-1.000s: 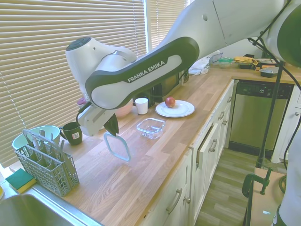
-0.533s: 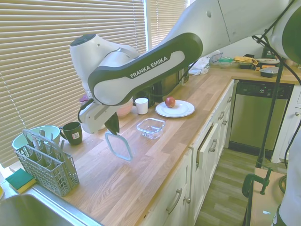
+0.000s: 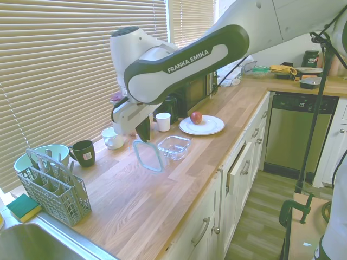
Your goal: Cover the lid of the food container
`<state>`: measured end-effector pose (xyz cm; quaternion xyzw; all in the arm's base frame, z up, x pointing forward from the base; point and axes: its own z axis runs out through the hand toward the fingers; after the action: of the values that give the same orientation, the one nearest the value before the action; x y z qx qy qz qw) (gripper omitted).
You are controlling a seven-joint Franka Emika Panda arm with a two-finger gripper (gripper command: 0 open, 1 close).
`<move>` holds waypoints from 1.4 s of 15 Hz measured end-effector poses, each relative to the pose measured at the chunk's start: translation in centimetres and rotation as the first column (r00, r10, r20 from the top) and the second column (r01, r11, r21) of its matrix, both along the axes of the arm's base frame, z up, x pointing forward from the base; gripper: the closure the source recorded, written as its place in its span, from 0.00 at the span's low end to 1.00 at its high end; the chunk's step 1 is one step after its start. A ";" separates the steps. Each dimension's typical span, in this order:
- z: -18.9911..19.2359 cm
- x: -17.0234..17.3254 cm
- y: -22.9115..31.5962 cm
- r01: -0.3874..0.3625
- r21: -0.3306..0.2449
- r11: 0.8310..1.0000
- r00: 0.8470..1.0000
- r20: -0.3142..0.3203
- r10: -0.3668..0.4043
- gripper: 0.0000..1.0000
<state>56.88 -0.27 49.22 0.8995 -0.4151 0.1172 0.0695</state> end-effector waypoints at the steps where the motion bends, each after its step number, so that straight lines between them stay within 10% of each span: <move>1: -0.3 -0.2 -1.1 0.000 0.005 1.000 1.000 -0.001 0.000 1.00; 21: 1.2 -1.2 -12.2 -0.076 0.014 0.997 0.993 0.094 0.075 1.00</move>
<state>55.67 -12.45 50.44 0.9087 -0.3846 0.1579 0.0379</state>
